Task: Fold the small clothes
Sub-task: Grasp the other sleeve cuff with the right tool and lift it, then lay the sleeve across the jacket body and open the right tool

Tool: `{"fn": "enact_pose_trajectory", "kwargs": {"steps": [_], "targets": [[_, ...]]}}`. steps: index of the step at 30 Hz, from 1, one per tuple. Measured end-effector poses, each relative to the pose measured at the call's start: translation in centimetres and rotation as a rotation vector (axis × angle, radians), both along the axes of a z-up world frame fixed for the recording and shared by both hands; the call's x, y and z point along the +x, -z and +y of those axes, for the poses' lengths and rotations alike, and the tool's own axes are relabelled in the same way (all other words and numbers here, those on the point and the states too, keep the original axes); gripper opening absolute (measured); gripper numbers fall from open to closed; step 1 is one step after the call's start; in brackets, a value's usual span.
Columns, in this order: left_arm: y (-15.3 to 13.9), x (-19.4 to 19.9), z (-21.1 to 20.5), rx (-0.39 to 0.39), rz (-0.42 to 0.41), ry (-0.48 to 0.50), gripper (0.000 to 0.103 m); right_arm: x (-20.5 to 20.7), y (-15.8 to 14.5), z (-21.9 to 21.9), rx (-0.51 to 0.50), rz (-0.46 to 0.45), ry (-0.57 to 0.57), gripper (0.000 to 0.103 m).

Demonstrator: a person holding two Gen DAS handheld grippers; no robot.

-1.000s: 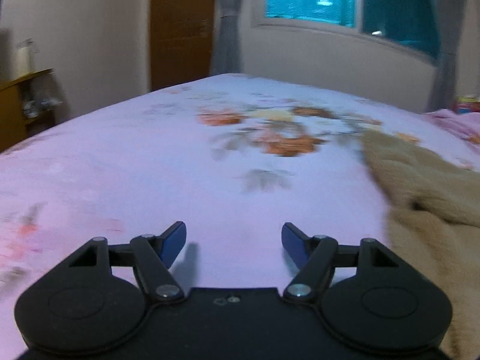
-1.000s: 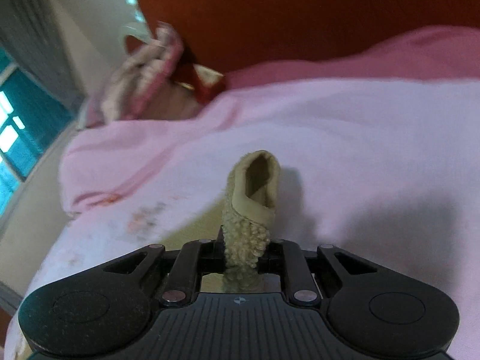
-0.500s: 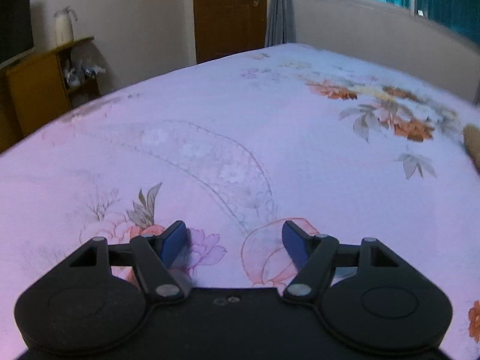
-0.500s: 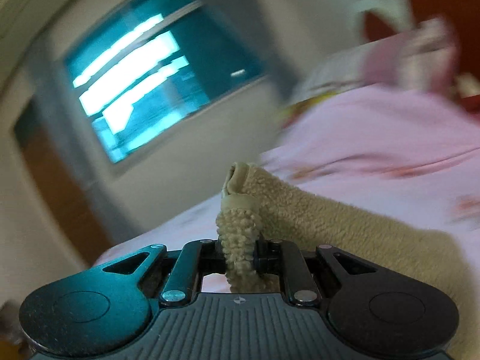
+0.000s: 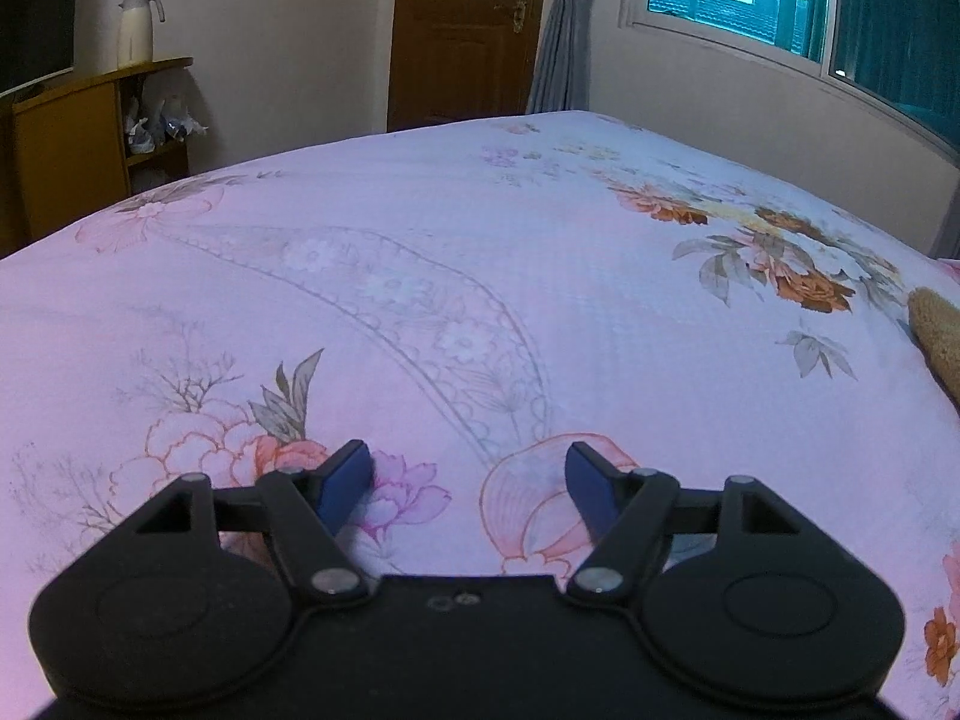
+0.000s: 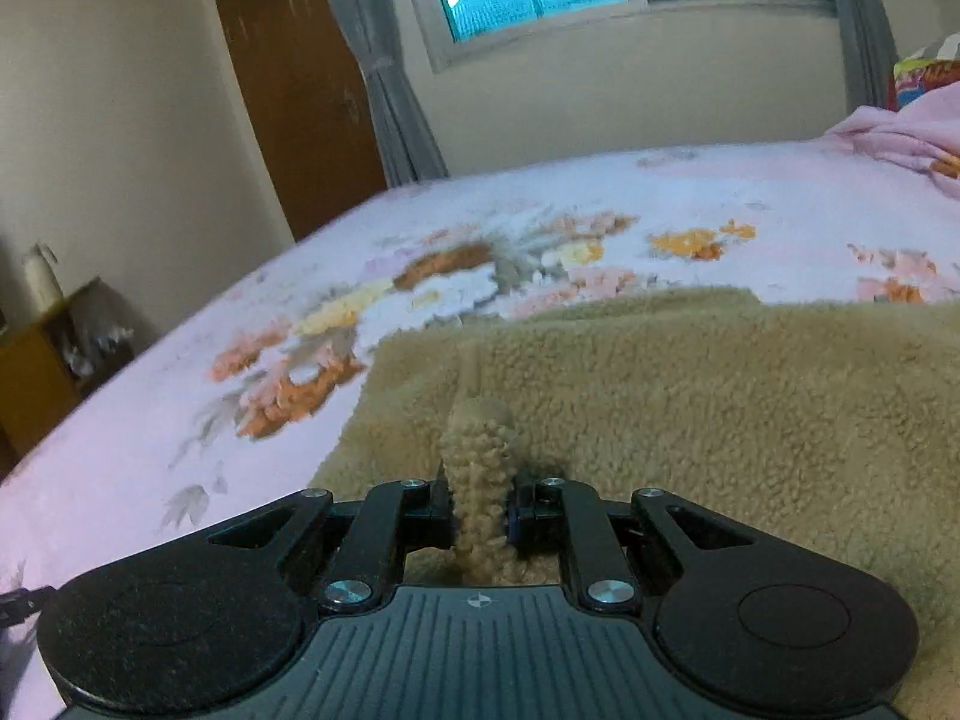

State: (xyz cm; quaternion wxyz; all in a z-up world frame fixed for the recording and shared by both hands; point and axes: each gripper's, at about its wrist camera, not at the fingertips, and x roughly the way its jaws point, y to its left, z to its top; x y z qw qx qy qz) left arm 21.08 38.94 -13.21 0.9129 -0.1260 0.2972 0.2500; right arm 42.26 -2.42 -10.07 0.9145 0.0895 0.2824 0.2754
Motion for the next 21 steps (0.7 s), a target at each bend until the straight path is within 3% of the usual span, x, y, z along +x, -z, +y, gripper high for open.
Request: {"fn": "enact_pose_trajectory", "kwargs": {"steps": [7, 11, 12, 13, 14, 17, 19, 21], "targets": [[0.1, -0.1, 0.0, 0.003, -0.008, 0.000, 0.073, -2.5, -3.2, 1.7, -0.041, -0.125, -0.067, 0.014], [0.1, -0.1, -0.1, 0.006, -0.008, -0.001, 0.073, -2.3, -2.7, 3.6, -0.080, -0.075, -0.108, 0.015], [0.1, -0.1, -0.1, 0.007, -0.007, -0.001, 0.073, -1.8, -1.6, 4.2, -0.081, -0.015, -0.126, 0.024], [0.2, -0.1, -0.1, 0.009, -0.007, -0.001, 0.073, -1.2, -0.5, 4.6, -0.063, 0.058, -0.160, 0.053], [0.2, 0.0, -0.1, 0.010, -0.006, -0.001, 0.073, -1.4, -0.1, 4.5, -0.029, 0.061, -0.186, 0.067], [0.2, 0.0, -0.2, 0.013, -0.003, -0.001, 0.074, -3.2, -1.8, 3.6, 0.012, -0.019, -0.172, 0.072], [0.1, 0.1, -0.3, 0.020, 0.006, 0.001, 0.074, -4.6, -3.2, 0.9, 0.084, -0.072, -0.125, 0.072], [-0.2, 0.4, -0.4, 0.025, 0.019, 0.011, 0.073, -5.9, -4.7, -2.3, 0.082, -0.135, -0.054, 0.072]]}}
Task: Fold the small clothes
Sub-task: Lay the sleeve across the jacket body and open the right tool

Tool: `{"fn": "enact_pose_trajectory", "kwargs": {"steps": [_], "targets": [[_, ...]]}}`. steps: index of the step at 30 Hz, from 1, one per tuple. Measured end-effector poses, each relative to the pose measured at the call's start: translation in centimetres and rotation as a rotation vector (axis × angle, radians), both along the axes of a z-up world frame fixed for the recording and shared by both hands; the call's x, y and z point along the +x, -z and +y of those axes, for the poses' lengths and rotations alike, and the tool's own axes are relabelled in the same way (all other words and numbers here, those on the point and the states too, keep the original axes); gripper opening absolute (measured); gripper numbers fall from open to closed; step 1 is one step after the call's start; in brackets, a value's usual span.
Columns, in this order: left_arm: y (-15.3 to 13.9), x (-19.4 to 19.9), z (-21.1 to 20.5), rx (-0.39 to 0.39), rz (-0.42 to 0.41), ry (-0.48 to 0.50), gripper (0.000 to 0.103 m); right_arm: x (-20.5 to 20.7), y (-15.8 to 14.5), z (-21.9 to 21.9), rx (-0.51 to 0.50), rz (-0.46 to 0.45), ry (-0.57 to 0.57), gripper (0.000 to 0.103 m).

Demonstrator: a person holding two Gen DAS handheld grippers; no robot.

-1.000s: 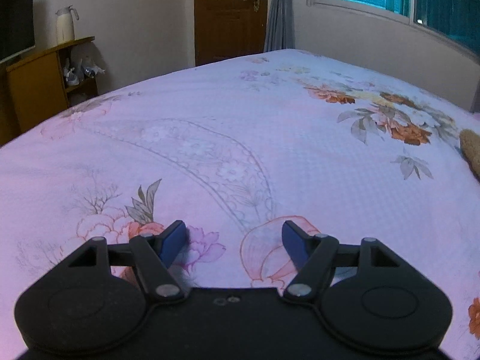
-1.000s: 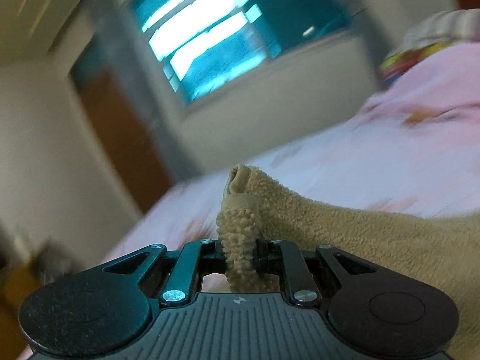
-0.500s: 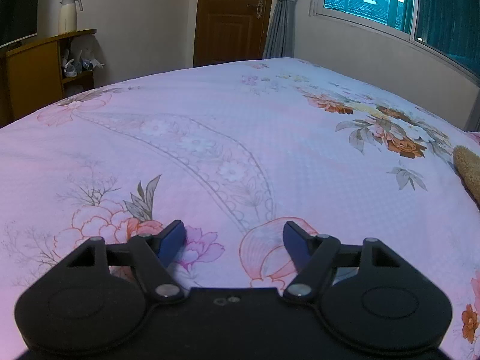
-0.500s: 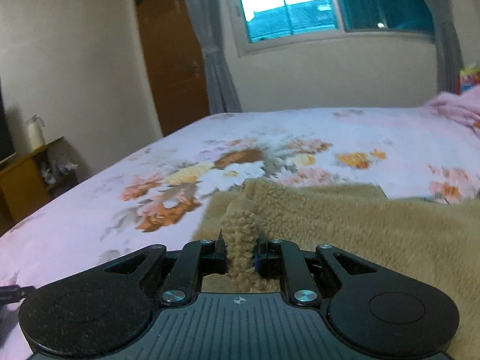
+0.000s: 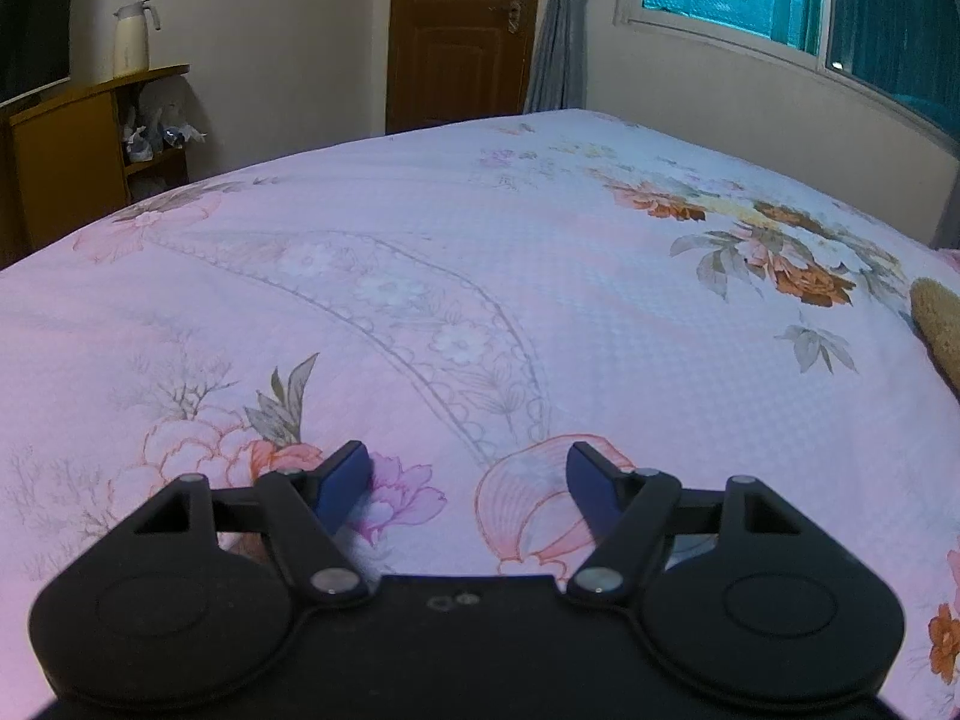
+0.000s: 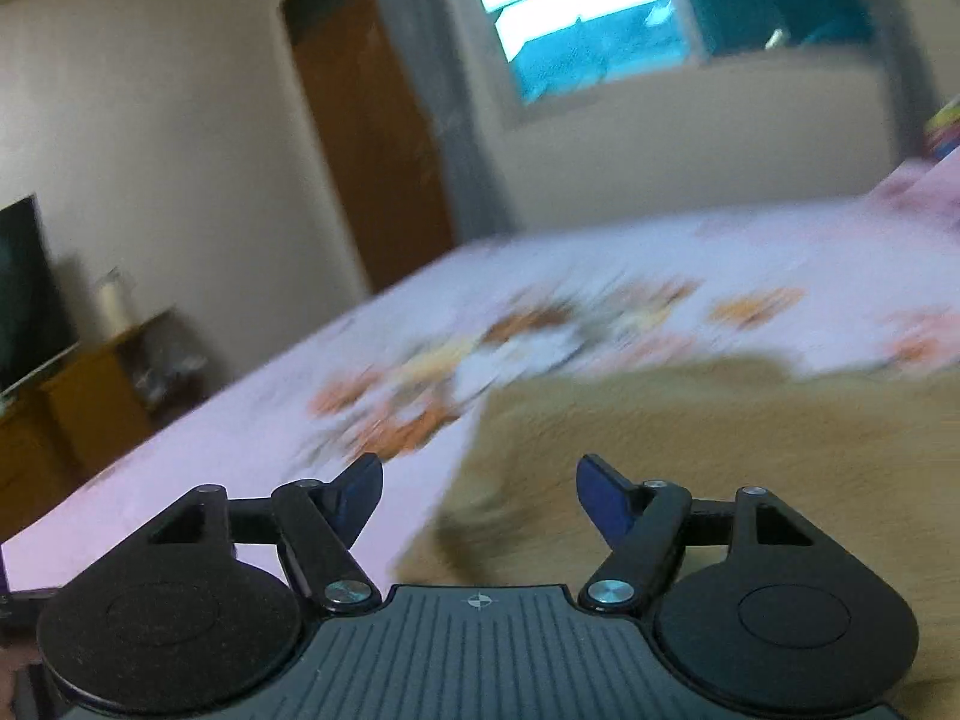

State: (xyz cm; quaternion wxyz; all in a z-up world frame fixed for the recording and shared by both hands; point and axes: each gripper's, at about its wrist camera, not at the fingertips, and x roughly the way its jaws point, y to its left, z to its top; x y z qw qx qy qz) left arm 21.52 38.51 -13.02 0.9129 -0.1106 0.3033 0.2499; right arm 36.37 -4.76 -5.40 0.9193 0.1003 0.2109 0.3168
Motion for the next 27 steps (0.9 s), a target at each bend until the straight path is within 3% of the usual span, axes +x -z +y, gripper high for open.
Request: {"fn": "enact_pose_trajectory", "kwargs": {"steps": [1, 2, 4, 7, 9, 13, 16, 17, 18, 20, 21, 22, 25, 27], "targets": [[-0.2, 0.1, -0.2, 0.006, 0.001, 0.013, 0.073, -0.6, -0.5, -2.1, -0.011, -0.025, 0.043, 0.064], [-0.5, 0.2, -0.6, 0.006, -0.011, 0.034, 0.073, -1.0, -0.9, -4.6, -0.030, -0.041, 0.086, 0.049], [-1.2, 0.6, -1.7, 0.001, -0.044, 0.059, 0.073, -1.6, -1.2, -9.9, -0.074, -0.051, 0.205, 0.040], [-2.6, 2.1, -4.5, -0.035, -0.120, 0.116, 0.070, -1.6, -0.6, -18.1, -0.104, -0.017, 0.378, 0.036], [-3.9, 4.4, -7.8, -0.087, -0.176, 0.219, 0.070, -1.1, -0.4, -21.9, -0.135, 0.004, 0.447, 0.028], [-6.8, 8.6, -17.1, -0.063, -0.242, 0.434, 0.071, -1.6, -0.7, -25.4, -0.154, -0.049, 0.448, 0.027], [-7.9, 11.8, -24.4, -0.023, -0.259, 0.597, 0.072, -1.4, 0.3, -24.3, -0.299, -0.170, 0.395, 0.028], [-7.7, 12.9, -26.7, -0.009, -0.245, 0.648, 0.073, -0.6, 1.2, -24.2, -0.334, -0.163, 0.361, 0.028], [-7.1, 14.4, -28.8, 0.008, -0.221, 0.687, 0.073, 0.7, 2.6, -24.4, -0.368, -0.101, 0.350, 0.028], [-4.5, 17.4, -31.4, 0.042, -0.101, 0.717, 0.073, 3.6, 6.7, -26.0, -0.492, 0.102, 0.440, 0.027], [-2.7, 19.0, -32.0, 0.040, -0.013, 0.717, 0.074, 4.5, 8.0, -27.7, -0.439, 0.188, 0.426, 0.027], [-2.1, 19.2, -32.0, 0.039, -0.023, 0.709, 0.074, 4.6, 7.8, -29.2, -0.356, 0.205, 0.415, 0.027], [-4.0, 18.7, -31.5, 0.039, -0.082, 0.706, 0.072, 3.4, 5.0, -31.6, -0.262, 0.083, 0.433, 0.027], [-5.0, 19.0, -31.2, 0.062, -0.133, 0.702, 0.073, 4.1, 3.9, -33.3, -0.178, 0.052, 0.446, 0.028]]}}
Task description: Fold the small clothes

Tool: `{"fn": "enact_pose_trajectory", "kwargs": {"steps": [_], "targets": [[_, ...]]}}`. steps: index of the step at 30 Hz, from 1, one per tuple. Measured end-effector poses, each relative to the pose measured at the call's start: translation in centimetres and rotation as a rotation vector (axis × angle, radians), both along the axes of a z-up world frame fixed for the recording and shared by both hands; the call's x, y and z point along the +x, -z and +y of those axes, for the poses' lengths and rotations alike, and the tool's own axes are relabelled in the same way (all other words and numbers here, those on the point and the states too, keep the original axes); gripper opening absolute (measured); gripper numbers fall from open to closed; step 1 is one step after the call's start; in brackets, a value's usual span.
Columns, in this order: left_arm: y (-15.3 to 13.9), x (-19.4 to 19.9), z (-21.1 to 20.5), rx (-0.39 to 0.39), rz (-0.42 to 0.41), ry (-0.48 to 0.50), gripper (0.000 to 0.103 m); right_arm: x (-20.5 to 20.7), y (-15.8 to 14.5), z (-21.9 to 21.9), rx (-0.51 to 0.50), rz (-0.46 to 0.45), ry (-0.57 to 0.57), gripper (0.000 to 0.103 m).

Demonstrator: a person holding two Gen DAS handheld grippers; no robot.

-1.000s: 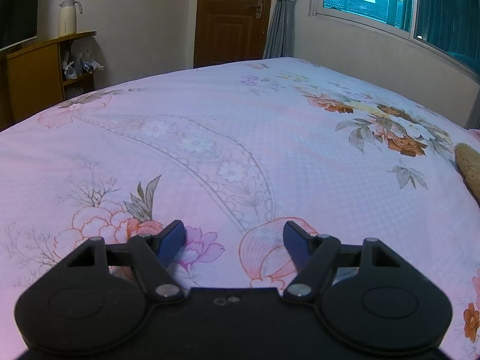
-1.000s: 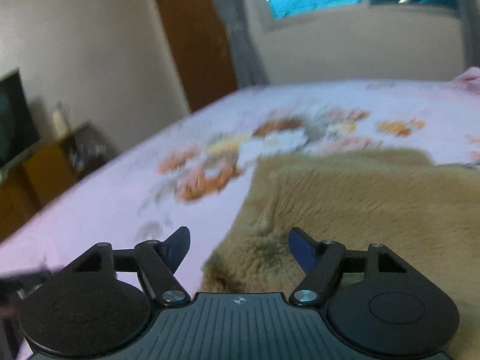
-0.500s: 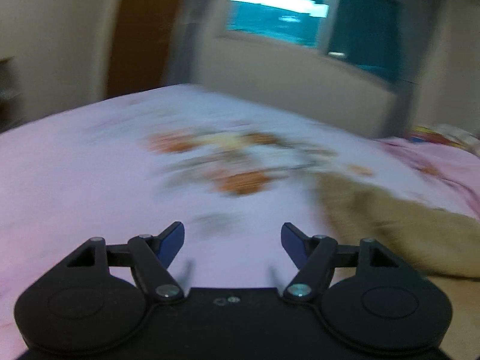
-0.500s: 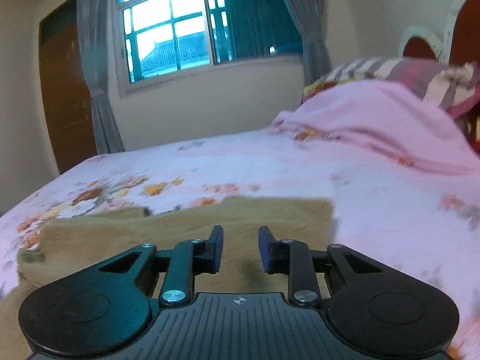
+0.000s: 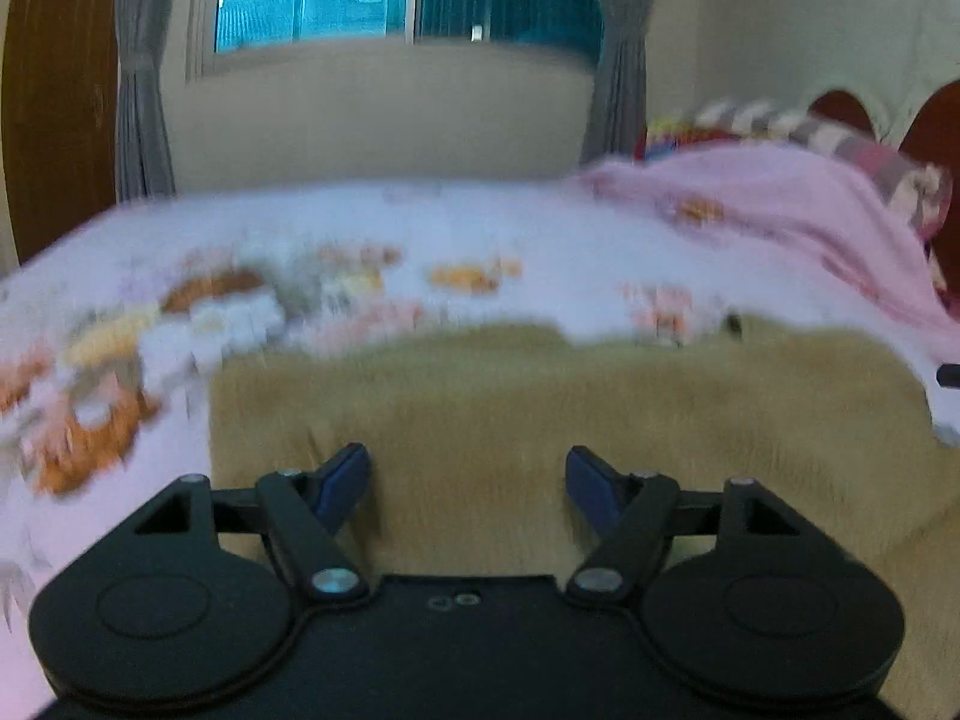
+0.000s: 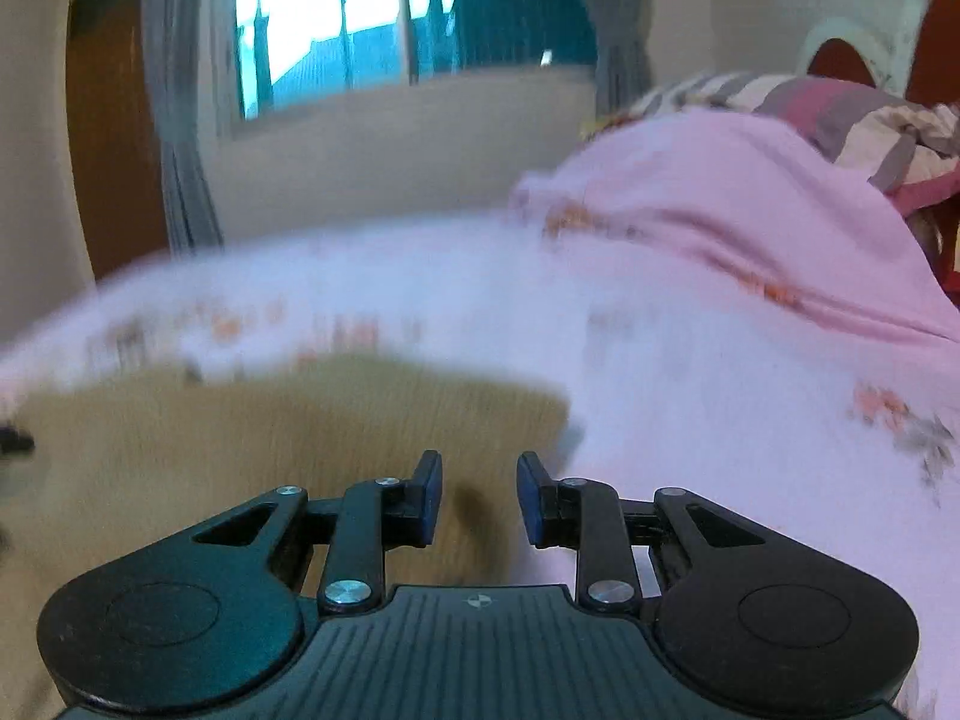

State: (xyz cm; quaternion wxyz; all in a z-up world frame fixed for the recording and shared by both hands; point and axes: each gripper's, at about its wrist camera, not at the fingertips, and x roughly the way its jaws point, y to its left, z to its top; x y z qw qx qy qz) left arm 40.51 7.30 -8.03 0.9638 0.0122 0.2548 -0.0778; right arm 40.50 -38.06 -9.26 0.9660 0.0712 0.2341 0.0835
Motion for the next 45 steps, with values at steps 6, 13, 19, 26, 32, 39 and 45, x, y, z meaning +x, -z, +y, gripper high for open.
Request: {"fn": "enact_pose_trajectory", "kwargs": {"steps": [6, 13, 19, 26, 32, 39, 45], "targets": [[-0.9, 3.2, 1.8, 0.024, -0.022, -0.125, 0.073, 7.4, 0.6, -3.0, 0.161, 0.113, 0.048, 0.028], [1.4, 5.9, 5.6, -0.093, 0.118, -0.021, 0.071, 11.8, 0.7, -5.3, 0.267, 0.284, 0.005, 0.051], [1.7, 5.8, 6.1, -0.153, 0.081, 0.018, 0.009, 12.2, 1.1, -4.4, 0.213, 0.278, -0.009, 0.010], [2.1, 6.2, 4.7, -0.001, 0.074, -0.011, 0.021, 13.0, 3.6, -3.9, 0.021, 0.297, 0.093, 0.000], [-1.2, 0.5, 4.3, -0.010, -0.083, -0.032, 0.054, 5.9, -0.6, -3.2, 0.076, 0.033, 0.010, 0.001], [2.1, 1.9, 4.2, -0.013, 0.089, -0.011, 0.060, 7.1, 3.2, -1.1, 0.029, 0.231, -0.034, 0.006], [-1.5, -7.2, 6.9, -0.022, 0.027, 0.027, 0.059, -4.2, -2.7, -4.6, 0.122, 0.087, -0.046, 0.066]]}}
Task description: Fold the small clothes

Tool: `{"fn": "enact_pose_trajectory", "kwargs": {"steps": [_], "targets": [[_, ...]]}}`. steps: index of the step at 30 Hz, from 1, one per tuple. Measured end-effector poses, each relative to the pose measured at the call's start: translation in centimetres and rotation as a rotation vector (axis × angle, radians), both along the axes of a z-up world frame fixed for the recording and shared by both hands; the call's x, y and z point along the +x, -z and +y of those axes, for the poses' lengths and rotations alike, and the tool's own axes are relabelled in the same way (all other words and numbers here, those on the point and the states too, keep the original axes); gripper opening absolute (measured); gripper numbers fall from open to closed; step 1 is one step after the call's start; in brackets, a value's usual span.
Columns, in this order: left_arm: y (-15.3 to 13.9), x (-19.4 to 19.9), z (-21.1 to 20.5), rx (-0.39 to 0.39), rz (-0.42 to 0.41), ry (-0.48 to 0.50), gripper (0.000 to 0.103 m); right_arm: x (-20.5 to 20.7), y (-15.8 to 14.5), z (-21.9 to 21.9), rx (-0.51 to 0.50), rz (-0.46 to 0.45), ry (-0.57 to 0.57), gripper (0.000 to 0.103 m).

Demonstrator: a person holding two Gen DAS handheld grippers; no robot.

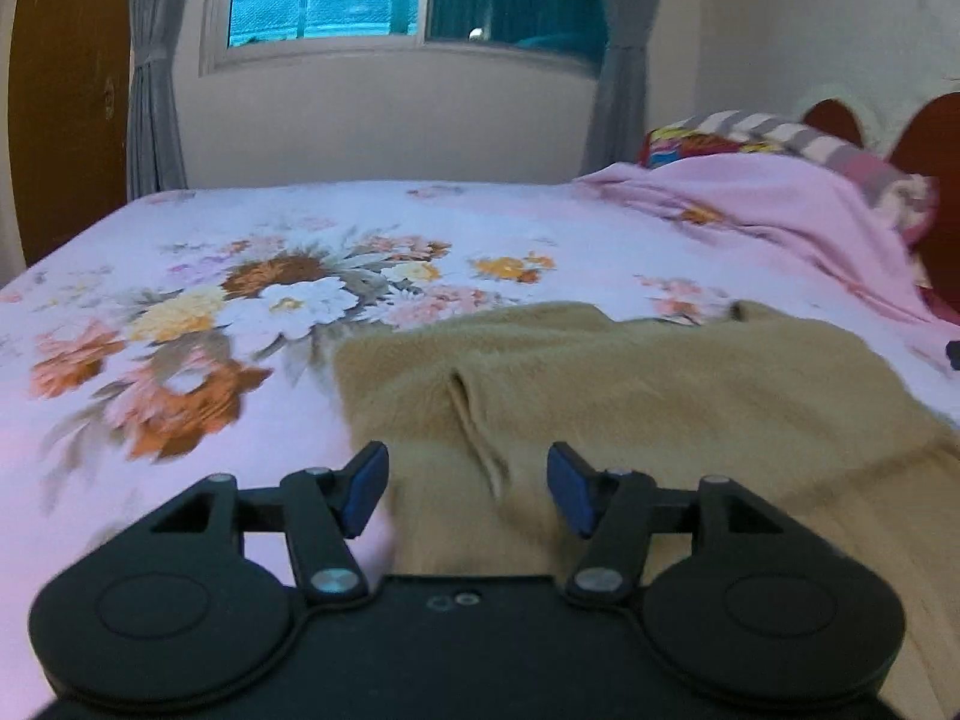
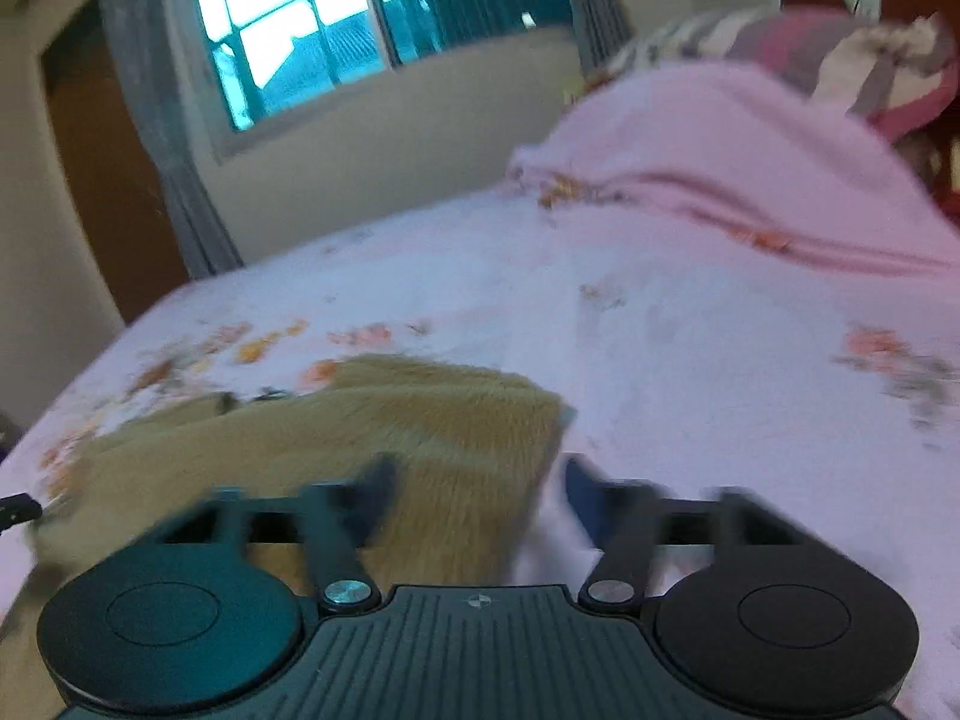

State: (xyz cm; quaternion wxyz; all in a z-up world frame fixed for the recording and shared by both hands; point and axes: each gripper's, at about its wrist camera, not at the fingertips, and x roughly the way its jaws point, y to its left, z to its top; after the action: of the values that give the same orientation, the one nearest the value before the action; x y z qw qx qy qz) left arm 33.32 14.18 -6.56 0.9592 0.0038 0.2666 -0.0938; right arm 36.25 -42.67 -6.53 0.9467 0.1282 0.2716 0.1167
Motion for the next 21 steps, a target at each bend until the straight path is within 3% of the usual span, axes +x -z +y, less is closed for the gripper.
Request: {"fn": "enact_pose_trajectory", "kwargs": {"steps": [6, 9, 12, 17, 18, 19, 20, 21], "targets": [[2.0, -11.5, 3.2, -0.070, 0.155, 0.032, 0.059, -14.3, 1.7, -2.7, 0.074, 0.116, -0.017, 0.066], [3.1, -16.1, 4.4, -0.183, 0.268, 0.101, 0.059, -19.7, 3.0, -3.2, 0.141, 0.195, -0.012, 0.066], [3.8, -18.7, 5.2, -0.273, 0.316, 0.135, 0.059, -23.9, 3.4, -3.5, 0.193, 0.233, -0.019, 0.066], [5.5, -21.0, 6.9, -0.427, 0.341, 0.144, 0.056, -26.8, 4.3, -3.1, 0.317, 0.274, -0.034, 0.066], [5.8, -20.9, 7.4, -0.476, 0.346, 0.140, 0.055, -26.9, 4.6, -3.0, 0.342, 0.282, -0.039, 0.063], [6.2, -21.1, 7.6, -0.521, 0.353, 0.147, 0.055, -26.9, 5.0, -3.0, 0.362, 0.295, -0.043, 0.049], [6.6, -21.0, 8.2, -0.576, 0.362, 0.150, 0.054, -26.7, 5.4, -3.0, 0.390, 0.311, -0.049, 0.042], [6.8, -21.0, 8.6, -0.615, 0.369, 0.150, 0.053, -26.5, 5.7, -3.0, 0.416, 0.319, -0.056, 0.042]]}}
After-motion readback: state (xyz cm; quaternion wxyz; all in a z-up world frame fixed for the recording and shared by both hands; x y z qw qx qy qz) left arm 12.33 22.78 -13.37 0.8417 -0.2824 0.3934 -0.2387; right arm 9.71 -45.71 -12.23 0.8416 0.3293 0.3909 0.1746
